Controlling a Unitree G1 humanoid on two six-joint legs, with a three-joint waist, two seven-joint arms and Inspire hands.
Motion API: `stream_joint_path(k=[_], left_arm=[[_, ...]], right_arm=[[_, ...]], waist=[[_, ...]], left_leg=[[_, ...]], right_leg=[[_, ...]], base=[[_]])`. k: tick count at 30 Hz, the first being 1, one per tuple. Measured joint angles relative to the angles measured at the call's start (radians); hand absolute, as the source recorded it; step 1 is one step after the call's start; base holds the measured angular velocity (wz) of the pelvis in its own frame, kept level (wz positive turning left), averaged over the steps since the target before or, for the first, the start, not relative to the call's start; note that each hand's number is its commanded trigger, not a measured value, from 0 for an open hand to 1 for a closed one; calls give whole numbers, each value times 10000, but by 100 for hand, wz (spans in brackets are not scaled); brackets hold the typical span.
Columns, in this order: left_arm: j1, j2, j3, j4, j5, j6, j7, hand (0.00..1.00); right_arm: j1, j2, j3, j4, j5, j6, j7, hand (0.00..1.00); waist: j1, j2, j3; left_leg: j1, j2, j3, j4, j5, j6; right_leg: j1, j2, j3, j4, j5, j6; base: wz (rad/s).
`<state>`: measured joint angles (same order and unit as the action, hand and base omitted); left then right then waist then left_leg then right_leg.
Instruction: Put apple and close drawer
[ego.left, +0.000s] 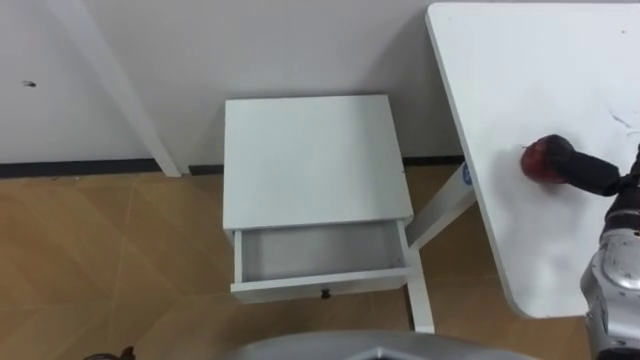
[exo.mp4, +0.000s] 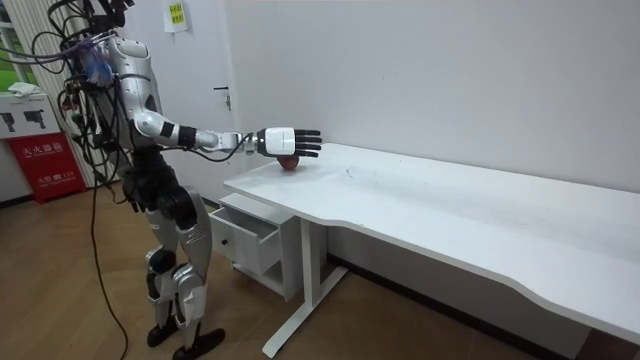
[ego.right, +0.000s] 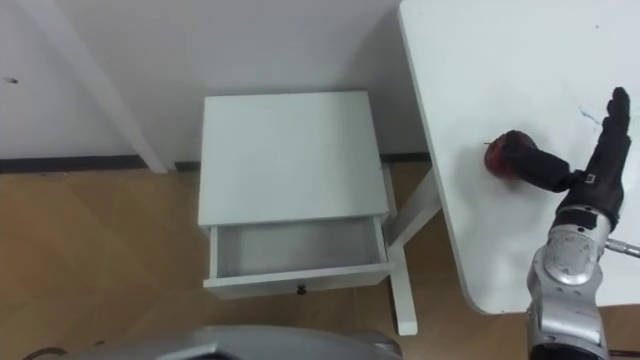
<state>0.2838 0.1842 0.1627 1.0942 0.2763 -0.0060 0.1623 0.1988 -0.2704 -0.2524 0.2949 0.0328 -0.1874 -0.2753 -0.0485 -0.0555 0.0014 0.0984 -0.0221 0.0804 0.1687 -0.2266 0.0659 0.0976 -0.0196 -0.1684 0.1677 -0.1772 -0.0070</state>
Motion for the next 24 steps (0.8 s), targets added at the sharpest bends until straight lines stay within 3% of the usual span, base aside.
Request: stream_joint_path(k=[11, 24], left_arm=[[27, 79, 0, -69, 121, -2, -66, 0], [37, 79, -5, -71, 254, -7, 29, 0]], right_arm=[[-249, -251, 368, 1243, -192, -93, 936, 0], [-249, -487, 357, 1381, -402, -111, 1571, 0]], waist=[[34, -154, -38], [65, -201, -42]], left_leg=[[-2, -3, -14, -30, -7, 3], [-3, -7, -19, -4, -7, 2]], right_leg=[[27, -12, -65, 5, 0, 1], [45, -15, -85, 12, 1, 1]], base=[[1], [0]])
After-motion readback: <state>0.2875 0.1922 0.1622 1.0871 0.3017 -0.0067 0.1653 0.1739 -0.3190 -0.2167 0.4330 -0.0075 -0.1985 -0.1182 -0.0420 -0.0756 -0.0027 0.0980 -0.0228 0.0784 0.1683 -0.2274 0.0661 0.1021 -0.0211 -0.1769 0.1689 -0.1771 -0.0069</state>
